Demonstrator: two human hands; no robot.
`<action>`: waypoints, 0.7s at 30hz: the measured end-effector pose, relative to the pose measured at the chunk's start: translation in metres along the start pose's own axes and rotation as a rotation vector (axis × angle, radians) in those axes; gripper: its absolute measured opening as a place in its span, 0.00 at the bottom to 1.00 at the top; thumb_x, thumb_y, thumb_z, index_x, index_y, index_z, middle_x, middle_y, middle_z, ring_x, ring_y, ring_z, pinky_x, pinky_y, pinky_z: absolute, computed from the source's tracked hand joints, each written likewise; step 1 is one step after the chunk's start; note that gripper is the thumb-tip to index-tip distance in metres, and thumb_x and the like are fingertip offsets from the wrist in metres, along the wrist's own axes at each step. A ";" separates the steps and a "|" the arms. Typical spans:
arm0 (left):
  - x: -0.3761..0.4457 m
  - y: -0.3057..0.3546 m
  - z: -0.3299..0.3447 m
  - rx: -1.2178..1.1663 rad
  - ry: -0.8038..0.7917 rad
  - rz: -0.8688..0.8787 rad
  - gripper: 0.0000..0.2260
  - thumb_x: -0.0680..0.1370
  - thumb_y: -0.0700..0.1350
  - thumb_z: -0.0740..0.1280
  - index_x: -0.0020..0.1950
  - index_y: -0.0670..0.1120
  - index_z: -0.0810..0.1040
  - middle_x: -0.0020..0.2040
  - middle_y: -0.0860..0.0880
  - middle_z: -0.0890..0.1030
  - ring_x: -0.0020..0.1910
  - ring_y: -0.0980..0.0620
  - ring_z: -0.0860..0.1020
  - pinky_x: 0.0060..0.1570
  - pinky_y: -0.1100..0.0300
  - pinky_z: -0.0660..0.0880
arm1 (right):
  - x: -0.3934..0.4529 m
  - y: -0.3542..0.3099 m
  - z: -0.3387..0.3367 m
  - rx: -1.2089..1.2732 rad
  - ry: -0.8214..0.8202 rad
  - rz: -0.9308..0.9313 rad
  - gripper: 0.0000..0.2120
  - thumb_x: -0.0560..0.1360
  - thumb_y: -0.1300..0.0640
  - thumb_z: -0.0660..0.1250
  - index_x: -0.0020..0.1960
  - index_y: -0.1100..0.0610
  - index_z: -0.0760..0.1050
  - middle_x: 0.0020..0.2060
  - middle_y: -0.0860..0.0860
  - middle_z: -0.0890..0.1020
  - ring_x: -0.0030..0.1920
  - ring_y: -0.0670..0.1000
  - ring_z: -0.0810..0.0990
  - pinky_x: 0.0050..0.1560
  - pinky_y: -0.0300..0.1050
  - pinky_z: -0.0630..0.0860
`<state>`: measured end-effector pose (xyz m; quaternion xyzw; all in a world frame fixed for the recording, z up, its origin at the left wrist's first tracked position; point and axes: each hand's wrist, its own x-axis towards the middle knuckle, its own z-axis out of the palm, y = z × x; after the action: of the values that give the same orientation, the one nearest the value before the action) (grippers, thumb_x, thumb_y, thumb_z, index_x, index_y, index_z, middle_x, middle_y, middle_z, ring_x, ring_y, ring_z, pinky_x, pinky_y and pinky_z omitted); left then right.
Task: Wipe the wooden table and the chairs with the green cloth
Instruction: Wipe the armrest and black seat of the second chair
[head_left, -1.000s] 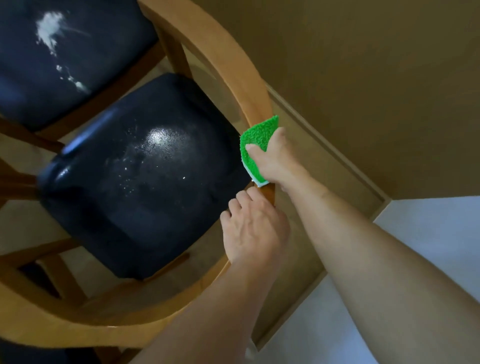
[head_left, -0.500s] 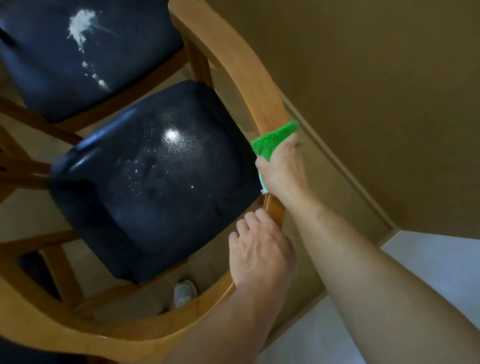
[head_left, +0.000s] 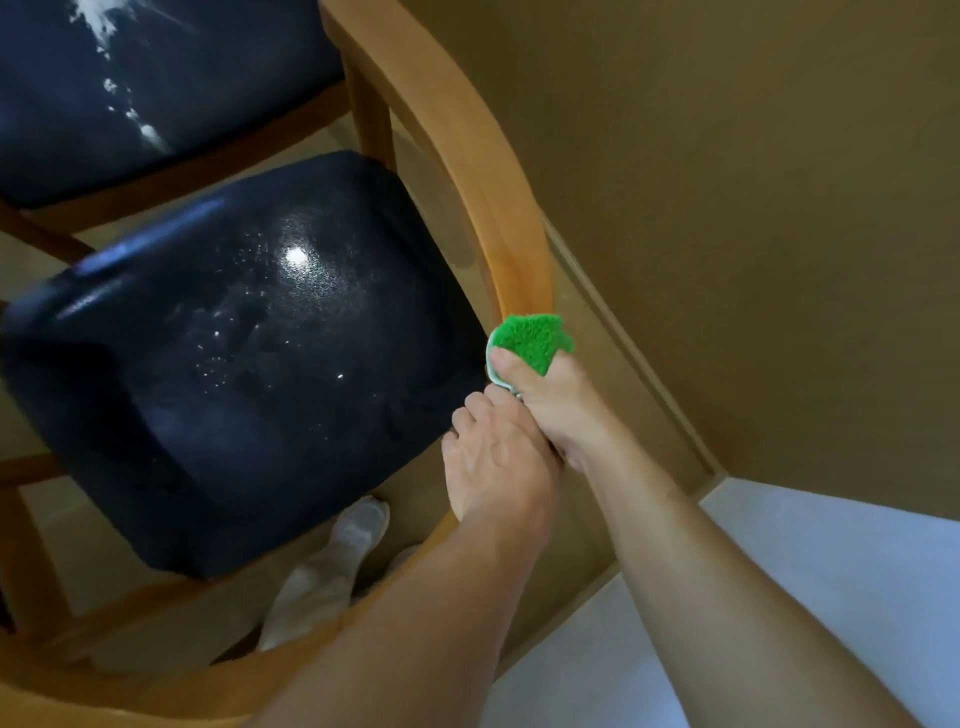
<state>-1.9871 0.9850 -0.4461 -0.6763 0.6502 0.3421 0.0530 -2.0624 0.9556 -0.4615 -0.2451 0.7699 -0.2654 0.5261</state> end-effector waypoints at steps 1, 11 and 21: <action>0.001 0.000 0.001 -0.003 -0.002 -0.006 0.06 0.80 0.48 0.56 0.54 0.49 0.66 0.52 0.49 0.73 0.53 0.49 0.72 0.51 0.55 0.68 | 0.001 0.004 0.001 -0.003 0.007 0.004 0.12 0.75 0.48 0.71 0.48 0.56 0.77 0.38 0.48 0.80 0.37 0.47 0.78 0.41 0.41 0.73; -0.002 0.002 -0.009 -0.085 -0.052 -0.008 0.06 0.79 0.41 0.56 0.50 0.52 0.61 0.49 0.52 0.69 0.49 0.52 0.70 0.51 0.57 0.71 | 0.068 -0.081 0.003 -0.518 0.209 -0.204 0.37 0.69 0.34 0.71 0.63 0.60 0.65 0.58 0.55 0.75 0.55 0.57 0.76 0.47 0.44 0.68; 0.001 0.006 -0.011 -0.045 -0.077 -0.046 0.05 0.81 0.50 0.59 0.53 0.53 0.63 0.47 0.55 0.67 0.48 0.55 0.71 0.52 0.59 0.73 | 0.126 -0.128 -0.002 -0.315 0.091 -0.247 0.25 0.71 0.34 0.69 0.52 0.56 0.78 0.44 0.49 0.83 0.45 0.50 0.82 0.48 0.49 0.79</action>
<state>-1.9885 0.9777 -0.4356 -0.6784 0.6240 0.3813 0.0708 -2.0928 0.7785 -0.4613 -0.4046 0.7890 -0.2148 0.4093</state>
